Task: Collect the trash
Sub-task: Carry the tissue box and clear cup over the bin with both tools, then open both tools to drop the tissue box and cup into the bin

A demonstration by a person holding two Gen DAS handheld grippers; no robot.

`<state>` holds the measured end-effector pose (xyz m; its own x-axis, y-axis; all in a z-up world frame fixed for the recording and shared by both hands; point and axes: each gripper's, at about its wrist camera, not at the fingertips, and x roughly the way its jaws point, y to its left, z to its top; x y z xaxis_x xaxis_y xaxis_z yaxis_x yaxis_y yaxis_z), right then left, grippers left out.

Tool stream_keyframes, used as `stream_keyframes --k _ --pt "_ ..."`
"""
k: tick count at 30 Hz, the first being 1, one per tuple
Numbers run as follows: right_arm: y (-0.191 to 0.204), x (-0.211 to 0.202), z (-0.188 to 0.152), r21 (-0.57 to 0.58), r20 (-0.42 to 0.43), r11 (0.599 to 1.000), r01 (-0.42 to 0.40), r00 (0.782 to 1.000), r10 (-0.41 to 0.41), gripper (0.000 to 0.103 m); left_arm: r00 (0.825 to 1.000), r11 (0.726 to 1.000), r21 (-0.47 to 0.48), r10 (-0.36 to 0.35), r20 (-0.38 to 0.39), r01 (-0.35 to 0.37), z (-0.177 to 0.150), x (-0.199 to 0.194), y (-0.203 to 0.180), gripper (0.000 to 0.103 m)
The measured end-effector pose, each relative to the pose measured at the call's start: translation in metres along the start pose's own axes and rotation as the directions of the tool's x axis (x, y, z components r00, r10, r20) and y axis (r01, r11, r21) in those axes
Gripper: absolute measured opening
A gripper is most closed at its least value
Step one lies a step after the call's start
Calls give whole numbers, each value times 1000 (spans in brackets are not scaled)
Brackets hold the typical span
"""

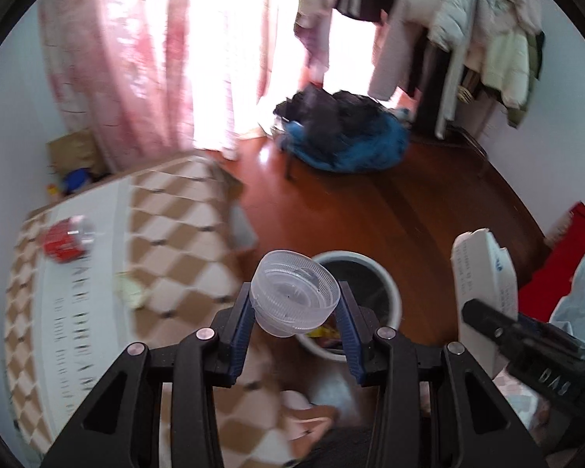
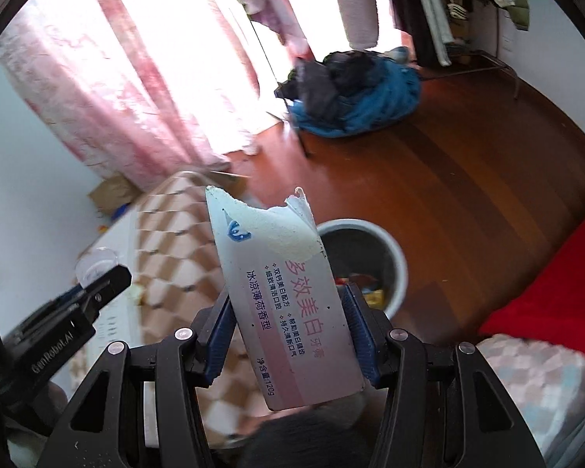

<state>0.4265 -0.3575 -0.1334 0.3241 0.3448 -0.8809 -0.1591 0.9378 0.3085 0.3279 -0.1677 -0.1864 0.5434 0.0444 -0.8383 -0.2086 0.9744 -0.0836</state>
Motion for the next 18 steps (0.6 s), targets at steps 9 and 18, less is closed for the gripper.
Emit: stream_keyframes --k 9,18 --pt "-91 92 28 68 -137 996 51 990 -41 56 961 988 -67 -148 -233 136 18 127 -50 37" --pt "-134 200 43 125 -293 991 40 956 -1 56 879 975 -174 -204 -431 141 28 224 -55 40"
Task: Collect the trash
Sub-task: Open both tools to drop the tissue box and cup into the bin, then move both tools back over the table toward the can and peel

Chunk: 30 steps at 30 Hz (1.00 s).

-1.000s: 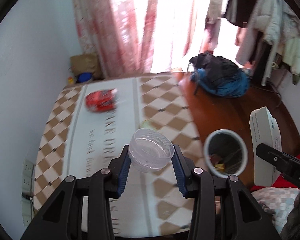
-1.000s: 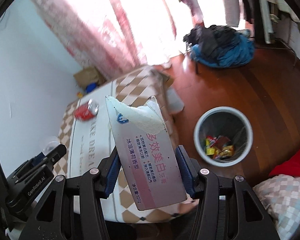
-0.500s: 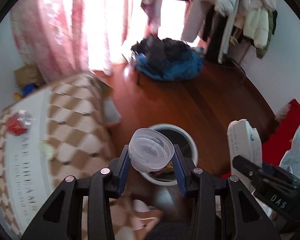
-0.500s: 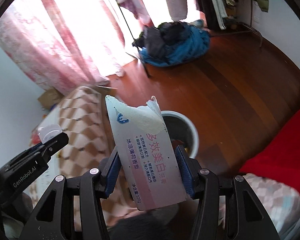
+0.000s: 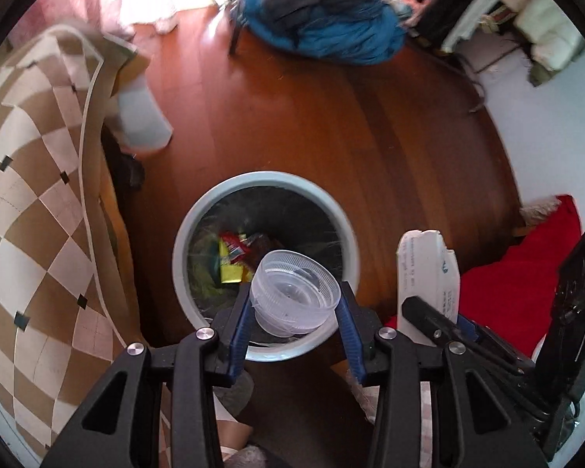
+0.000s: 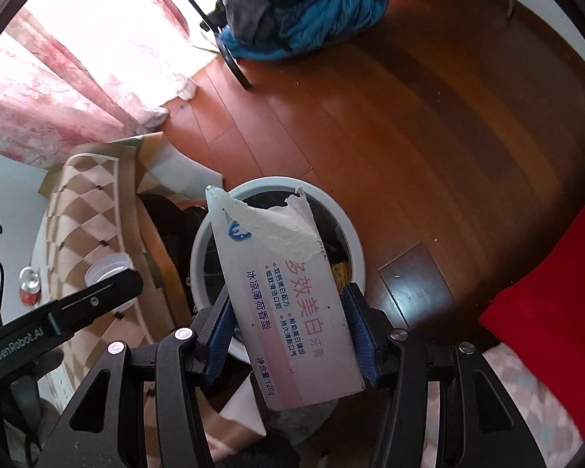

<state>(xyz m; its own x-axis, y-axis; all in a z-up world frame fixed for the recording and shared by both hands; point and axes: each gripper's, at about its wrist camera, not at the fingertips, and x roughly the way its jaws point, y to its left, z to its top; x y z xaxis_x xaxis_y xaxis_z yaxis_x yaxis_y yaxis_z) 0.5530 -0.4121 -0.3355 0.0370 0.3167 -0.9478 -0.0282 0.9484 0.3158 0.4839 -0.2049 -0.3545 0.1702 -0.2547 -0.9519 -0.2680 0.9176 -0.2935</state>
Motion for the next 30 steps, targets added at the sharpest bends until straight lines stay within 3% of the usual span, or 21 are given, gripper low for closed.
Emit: stream_keyframes --k 3,5,6,9,13,19,30 --pt "-3 21 14 20 -29 1000 -18 999 18 56 1000 1000 -27 15 -11 -15 7 6 8 76" --pt "-4 32 23 20 -33 1000 -8 999 9 57 999 999 -41 33 0 -33 5 4 16 78" --pt "-2 40 26 17 -47 1000 -11 999 12 62 999 998 -51 46 -2 -46 5 4 20 80" --pt "-3 55 31 34 -86 999 -39 995 42 94 993 992 -46 115 0 -114 0 3 30 93" --pt "2 61 25 19 -104 1000 -1 995 3 103 982 981 -38 189 16 -188 -10 0 39 95" --pt "14 48 1 -57 -98 994 97 990 -102 103 959 960 3 280 44 -280 -27 -7 44 96" --pt "31 -2 -33 -112 -49 977 183 981 -190 103 955 956 33 291 62 -293 -44 -26 32 96"
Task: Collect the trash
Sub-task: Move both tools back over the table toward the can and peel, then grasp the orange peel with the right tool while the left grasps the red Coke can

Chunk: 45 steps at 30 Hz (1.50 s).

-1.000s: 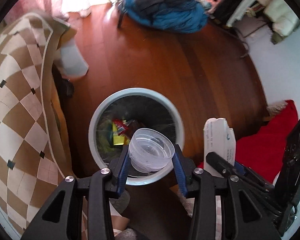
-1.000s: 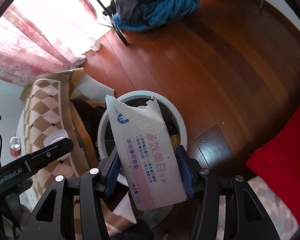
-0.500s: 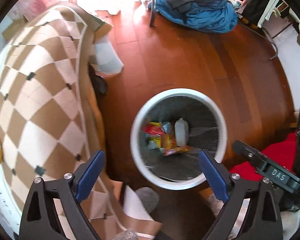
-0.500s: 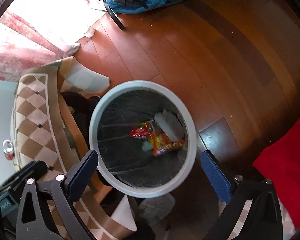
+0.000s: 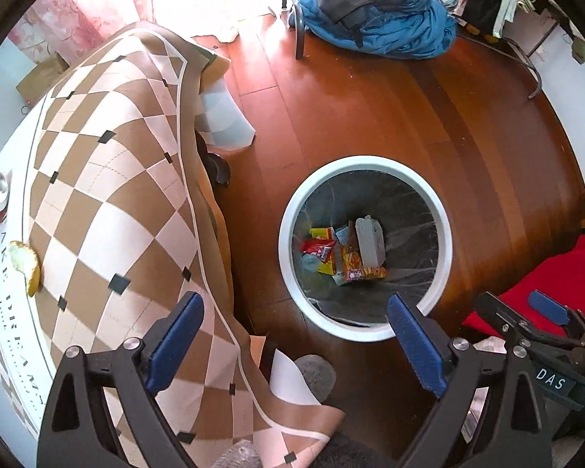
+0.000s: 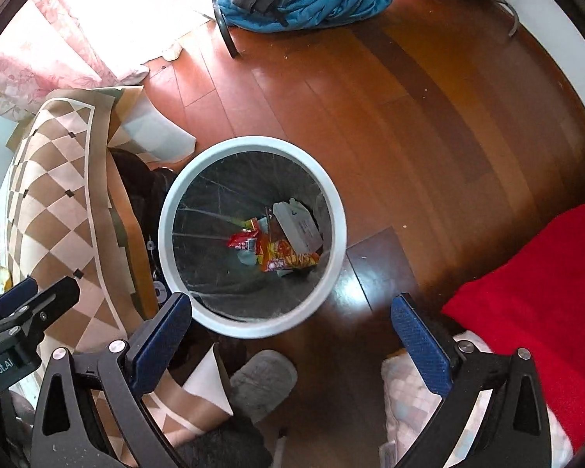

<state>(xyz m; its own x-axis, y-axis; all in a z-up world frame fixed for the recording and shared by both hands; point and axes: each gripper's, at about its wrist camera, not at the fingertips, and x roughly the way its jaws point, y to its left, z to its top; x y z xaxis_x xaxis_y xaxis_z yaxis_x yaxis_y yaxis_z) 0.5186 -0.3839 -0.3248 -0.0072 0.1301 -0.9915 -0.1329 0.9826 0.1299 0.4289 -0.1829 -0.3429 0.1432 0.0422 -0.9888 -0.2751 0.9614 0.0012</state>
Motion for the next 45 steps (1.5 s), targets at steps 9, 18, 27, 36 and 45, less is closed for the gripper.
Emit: stream_keyframes --k 9,18,27,36,45 --pt "3 -62 -22 4 67 1000 8 998 -8 103 997 999 18 -28 70 27 -19 -49 -2 96" --pt "31 -147 -41 23 179 995 -92 980 87 103 979 1000 4 -16 204 15 -40 -124 23 96" --pt "153 -192 -54 -149 206 967 -207 950 235 103 953 981 -195 53 298 7 -65 -175 148 96" --pt "343 -95 -51 -373 38 903 -214 969 245 103 971 871 -469 216 100 -145 -119 -97 327 96" --pt "459 23 -29 -514 -75 851 -105 994 77 72 970 798 -558 234 -61 -228 -149 -25 410 96"
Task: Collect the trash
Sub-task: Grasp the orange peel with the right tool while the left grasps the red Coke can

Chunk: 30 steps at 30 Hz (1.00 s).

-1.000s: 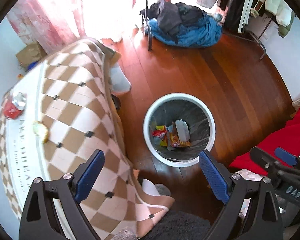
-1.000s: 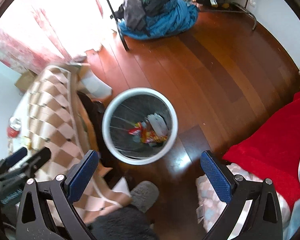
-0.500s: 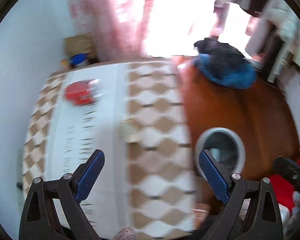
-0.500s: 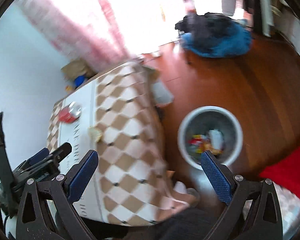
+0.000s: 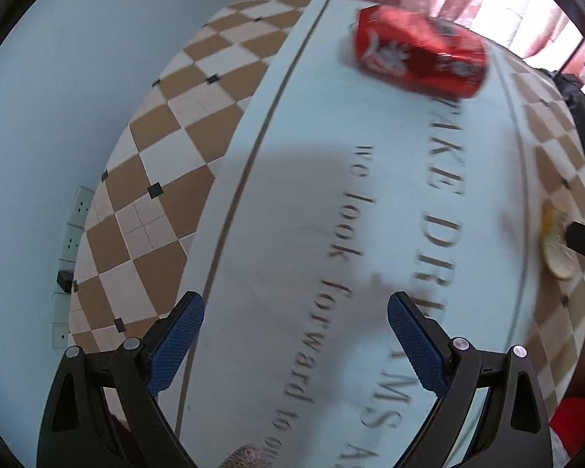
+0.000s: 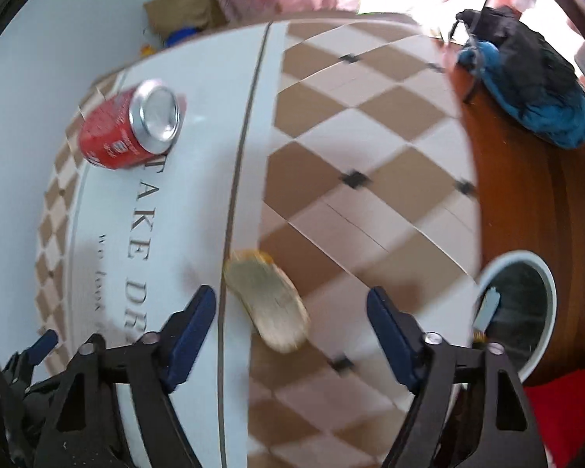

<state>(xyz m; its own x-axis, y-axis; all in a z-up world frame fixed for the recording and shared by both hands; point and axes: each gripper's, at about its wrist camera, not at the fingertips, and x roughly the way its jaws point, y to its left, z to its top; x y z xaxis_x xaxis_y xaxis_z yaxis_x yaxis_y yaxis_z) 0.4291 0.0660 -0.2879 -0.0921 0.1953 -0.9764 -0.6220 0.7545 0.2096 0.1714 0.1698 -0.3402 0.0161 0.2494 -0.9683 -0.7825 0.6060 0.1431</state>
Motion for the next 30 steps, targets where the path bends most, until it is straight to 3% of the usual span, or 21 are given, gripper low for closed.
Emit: stream_keyframes --k 1,3,4,10,13,16,18,21,22,25,27,28,30 --pt "4 7 3 -10 -10 1000 -3 1000 3 62 1000 1000 -4 -3 -2 3 1 3 2 96" --pt "14 14 6 -35 3 999 16 1000 -15 52 1000 1000 -13 -14 -4 13 4 5 4 96" --pt "18 14 5 -58 6 998 4 1000 -4 35 1000 1000 -16 -26 -5 26 7 5 4 96" --pt "14 6 3 -44 45 999 8 999 -6 29 995 995 -11 -101 12 101 37 -1 -10 96" --pt "-2 -1 19 11 65 1000 7 998 -8 29 977 975 -70 -212 0 212 61 -5 -14 96" --pt "-18 -4 39 43 74 999 28 997 -31 28 929 904 -229 -371 -3 361 94 -5 -8 96" --pt "-23 -4 55 56 78 997 48 996 -52 28 882 818 -362 -470 28 447 115 -1 3 96" --pt "-28 -1 80 75 82 995 73 994 -79 27 839 726 -481 -543 37 492 136 12 8 95" --pt "-29 0 86 80 85 994 80 993 -87 27 833 714 -497 -552 34 493 141 16 8 95" --pt "-31 4 104 82 85 991 105 990 -112 27 833 698 -535 -553 19 476 160 29 2 95" --pt "-30 7 114 79 82 990 119 989 -125 27 847 710 -540 -532 10 452 170 35 -5 95" --pt "-31 8 118 78 80 989 122 988 -129 27 852 718 -536 -524 4 444 173 37 -8 86" --pt "-29 10 121 77 81 989 127 988 -134 27 869 748 -505 -495 8 431 179 38 -15 86"
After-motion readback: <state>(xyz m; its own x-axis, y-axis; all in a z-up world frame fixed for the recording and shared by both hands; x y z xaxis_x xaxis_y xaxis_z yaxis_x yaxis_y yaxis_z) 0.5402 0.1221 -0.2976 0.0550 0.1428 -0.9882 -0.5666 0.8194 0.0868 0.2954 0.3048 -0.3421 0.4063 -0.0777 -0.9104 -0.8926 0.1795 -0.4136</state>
